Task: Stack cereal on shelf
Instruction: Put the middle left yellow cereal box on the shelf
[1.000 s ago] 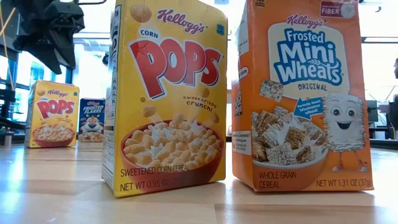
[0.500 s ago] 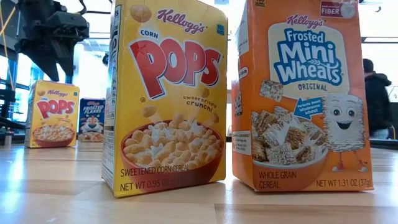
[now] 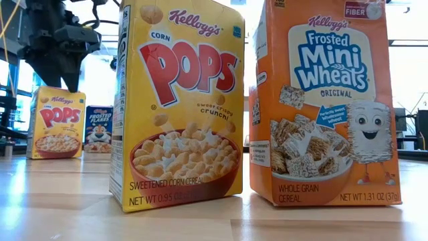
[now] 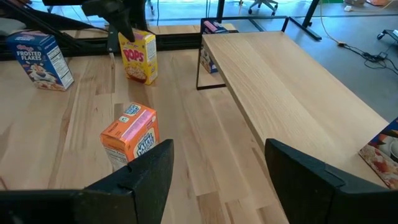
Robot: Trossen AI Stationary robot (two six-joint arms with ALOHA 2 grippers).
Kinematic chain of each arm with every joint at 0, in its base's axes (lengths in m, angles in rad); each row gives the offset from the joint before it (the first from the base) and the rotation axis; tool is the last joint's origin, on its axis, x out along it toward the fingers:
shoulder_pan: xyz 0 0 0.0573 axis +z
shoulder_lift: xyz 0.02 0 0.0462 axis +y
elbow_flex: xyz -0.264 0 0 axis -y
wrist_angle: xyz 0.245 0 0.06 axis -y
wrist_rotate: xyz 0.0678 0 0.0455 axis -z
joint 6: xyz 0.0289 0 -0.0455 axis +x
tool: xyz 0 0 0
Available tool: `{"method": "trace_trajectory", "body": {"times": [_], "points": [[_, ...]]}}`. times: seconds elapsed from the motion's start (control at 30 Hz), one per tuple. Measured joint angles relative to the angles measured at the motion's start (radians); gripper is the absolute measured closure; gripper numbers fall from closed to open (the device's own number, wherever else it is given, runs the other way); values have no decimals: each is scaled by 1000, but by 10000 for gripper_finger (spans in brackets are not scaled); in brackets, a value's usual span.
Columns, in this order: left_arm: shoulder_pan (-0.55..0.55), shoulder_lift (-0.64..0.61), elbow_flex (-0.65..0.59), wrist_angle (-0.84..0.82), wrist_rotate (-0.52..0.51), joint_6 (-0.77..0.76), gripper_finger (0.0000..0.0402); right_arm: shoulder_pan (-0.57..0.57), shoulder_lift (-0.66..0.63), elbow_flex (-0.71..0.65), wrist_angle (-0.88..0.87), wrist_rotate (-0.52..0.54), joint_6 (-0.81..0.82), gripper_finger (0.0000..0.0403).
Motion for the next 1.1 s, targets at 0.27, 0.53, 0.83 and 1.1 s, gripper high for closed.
{"method": "trace_trajectory", "body": {"times": [0.27, 0.53, 0.83, 1.1], "points": [[0, 68, 0, 0, 18, -22, 154, 0, 0, 0, 0, 0, 0, 158], [0, 116, 0, 0, 18, 7, 193, 0, 0, 0, 0, 0, 0, 158], [0, 118, 0, 3, 18, 56, 250, 0, 0, 0, 0, 0, 0, 158], [0, 117, 25, 4, 16, 108, 268, 0, 0, 0, 0, 0, 0, 158]]}}
